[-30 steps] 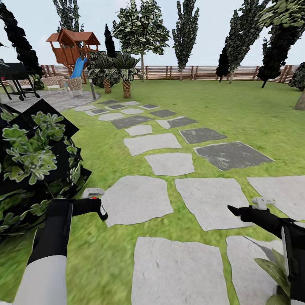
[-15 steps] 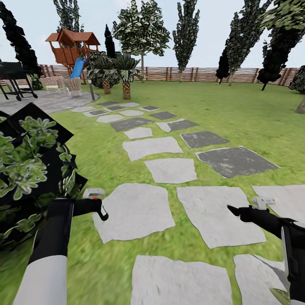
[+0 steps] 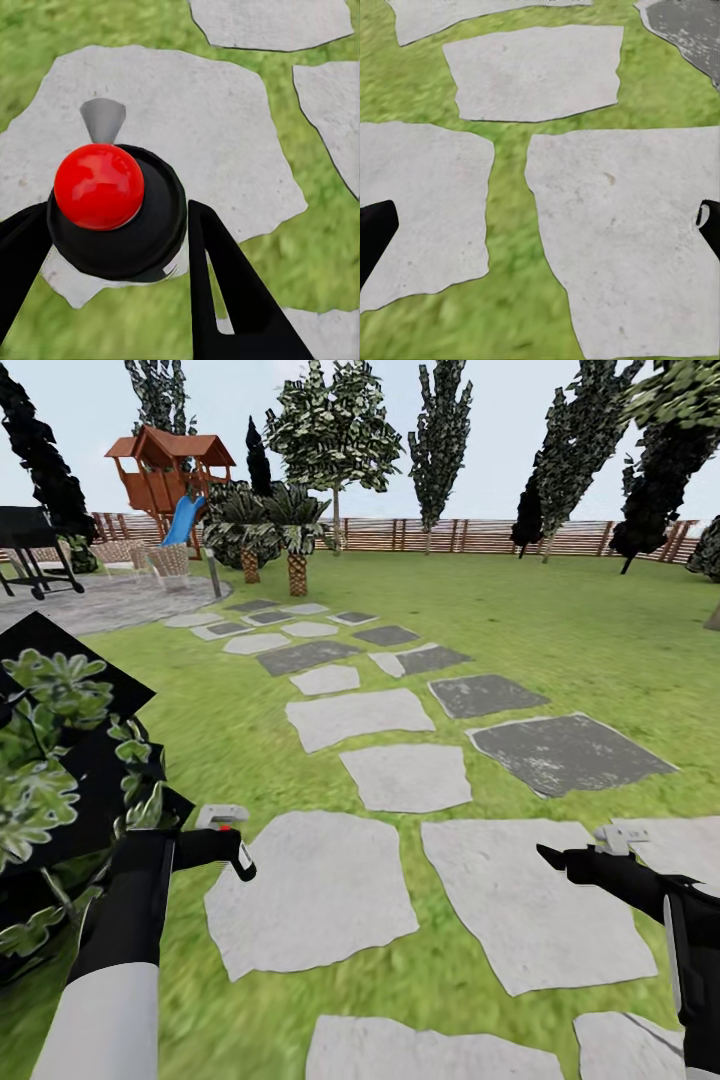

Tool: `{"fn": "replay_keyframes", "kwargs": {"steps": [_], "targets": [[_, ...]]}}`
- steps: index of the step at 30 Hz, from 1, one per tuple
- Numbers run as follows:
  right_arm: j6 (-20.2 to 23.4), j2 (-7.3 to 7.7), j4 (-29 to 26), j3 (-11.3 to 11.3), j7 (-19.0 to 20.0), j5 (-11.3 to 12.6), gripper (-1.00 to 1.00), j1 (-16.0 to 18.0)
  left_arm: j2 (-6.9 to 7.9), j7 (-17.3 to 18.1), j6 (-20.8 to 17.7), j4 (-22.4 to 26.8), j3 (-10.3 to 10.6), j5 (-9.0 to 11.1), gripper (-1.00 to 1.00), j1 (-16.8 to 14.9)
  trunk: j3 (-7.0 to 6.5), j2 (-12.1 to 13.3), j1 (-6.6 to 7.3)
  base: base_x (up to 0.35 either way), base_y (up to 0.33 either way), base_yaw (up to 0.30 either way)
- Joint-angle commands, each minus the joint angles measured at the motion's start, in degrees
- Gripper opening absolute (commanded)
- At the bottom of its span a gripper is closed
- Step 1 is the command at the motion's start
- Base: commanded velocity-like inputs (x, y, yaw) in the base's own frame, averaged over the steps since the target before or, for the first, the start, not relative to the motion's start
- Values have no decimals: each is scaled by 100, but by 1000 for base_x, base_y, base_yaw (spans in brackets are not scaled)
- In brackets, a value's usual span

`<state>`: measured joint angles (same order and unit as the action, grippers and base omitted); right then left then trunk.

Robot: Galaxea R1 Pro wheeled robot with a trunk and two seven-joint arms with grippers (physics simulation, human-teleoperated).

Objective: Pick up the pesticide atomizer in the garden and spray insectifuge to fully cover both potted plants in the garden.

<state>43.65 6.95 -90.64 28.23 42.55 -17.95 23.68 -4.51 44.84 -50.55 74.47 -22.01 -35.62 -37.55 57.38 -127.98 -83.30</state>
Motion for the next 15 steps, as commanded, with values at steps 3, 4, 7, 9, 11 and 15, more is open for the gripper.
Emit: {"fn": "replay_keyframes", "kwargs": {"steps": [3,4,7,9,11,15], "targets": [[12,0,-6,7,60,-60,100,6,-7,60,-16,6,-15,-50,-100,-6,6,-2,-3,334,-41,0],[12,0,-6,7,60,-60,100,6,-7,60,-16,6,-15,-50,-100,-6,6,-2,-3,334,-65,0],[12,0,-6,7,60,-60,100,6,-7,60,-16,6,-12,-50,-100,-8,6,-2,-3,334,-95,0],[12,0,-6,7,60,-60,100,6,-19,60,-16,6,-7,-50,-100,-7,6,-2,-3,334,-147,0],[12,0,-6,7,60,-60,100,6,-43,60,-16,6,-6,-50,-100,-7,6,-2,-3,331,-169,0],[12,0,-6,7,60,-60,100,6,-75,60,-16,6,-6,-50,-100,-6,6,-2,-3,328,-188,0]]}}
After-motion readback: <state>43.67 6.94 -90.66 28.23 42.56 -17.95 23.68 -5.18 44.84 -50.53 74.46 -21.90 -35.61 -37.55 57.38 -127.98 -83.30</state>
